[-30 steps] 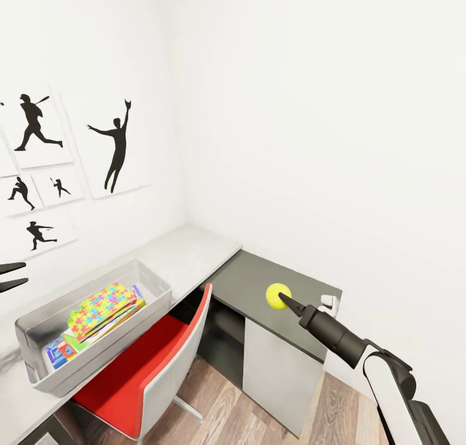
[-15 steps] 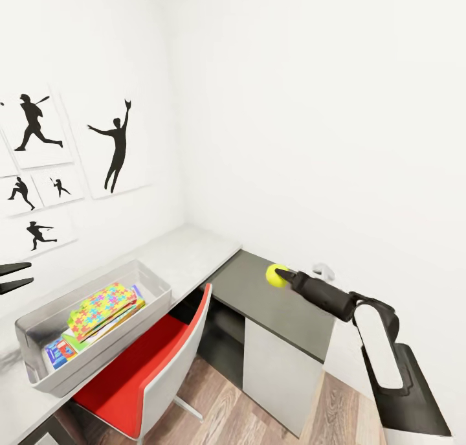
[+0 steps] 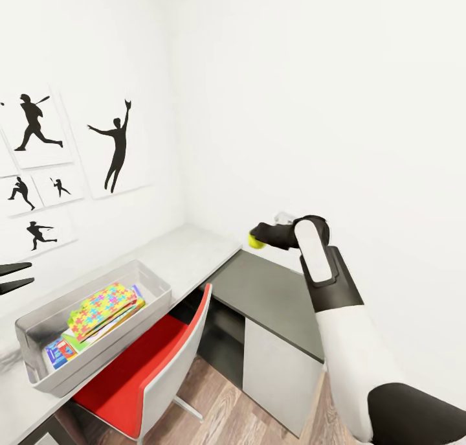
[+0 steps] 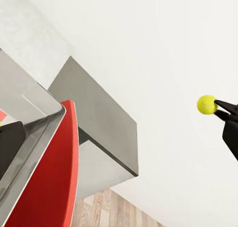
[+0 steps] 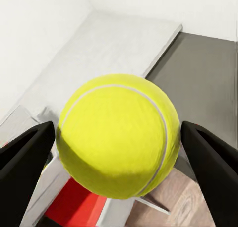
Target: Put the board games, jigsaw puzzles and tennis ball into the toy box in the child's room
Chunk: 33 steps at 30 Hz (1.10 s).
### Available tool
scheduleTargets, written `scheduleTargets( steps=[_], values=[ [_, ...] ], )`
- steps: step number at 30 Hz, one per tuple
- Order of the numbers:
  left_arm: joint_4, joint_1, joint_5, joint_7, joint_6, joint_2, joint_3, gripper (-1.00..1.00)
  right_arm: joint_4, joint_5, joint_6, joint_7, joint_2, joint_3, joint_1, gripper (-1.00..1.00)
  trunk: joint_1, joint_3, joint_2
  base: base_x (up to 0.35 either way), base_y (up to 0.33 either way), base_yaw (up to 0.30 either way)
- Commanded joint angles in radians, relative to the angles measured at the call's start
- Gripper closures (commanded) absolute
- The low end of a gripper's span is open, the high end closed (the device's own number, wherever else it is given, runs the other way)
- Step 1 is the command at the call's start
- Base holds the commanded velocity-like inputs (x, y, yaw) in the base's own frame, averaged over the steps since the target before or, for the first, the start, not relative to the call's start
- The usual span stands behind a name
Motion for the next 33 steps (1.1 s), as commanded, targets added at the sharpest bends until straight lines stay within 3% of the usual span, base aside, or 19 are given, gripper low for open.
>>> scheduleTargets(
  steps=[1, 19, 27, 33],
  values=[
    [0.001, -0.002, 0.005, -0.005, 0.011, 0.001, -0.008, -1.0, 0.005, -0.007, 0.002, -0.015, 0.0, 0.01, -0.005, 1.0, 0.001, -0.003, -0.003, 0.0, 0.0, 0.037],
    [0.001, -0.002, 0.004, -0.005, 0.011, 0.002, -0.008, -1.0, 0.017, -0.009, 0.0, -0.023, 0.0, 0.098, -0.014, 1.0, 0.001, -0.003, -0.003, 0.0, 0.0, 0.251],
    [0.001, -0.002, 0.004, -0.005, 0.01, 0.004, -0.008, -1.0, 0.017, -0.012, -0.001, -0.025, 0.0, 0.167, -0.021, 1.0, 0.001, -0.004, -0.003, 0.0, 0.0, 0.278],
    [0.001, -0.002, 0.004, -0.005, 0.011, 0.004, -0.008, -1.0, 0.017, -0.015, -0.003, -0.026, 0.0, 0.18, -0.021, 1.0, 0.001, -0.006, -0.003, 0.0, 0.0, 0.278]
  ],
)
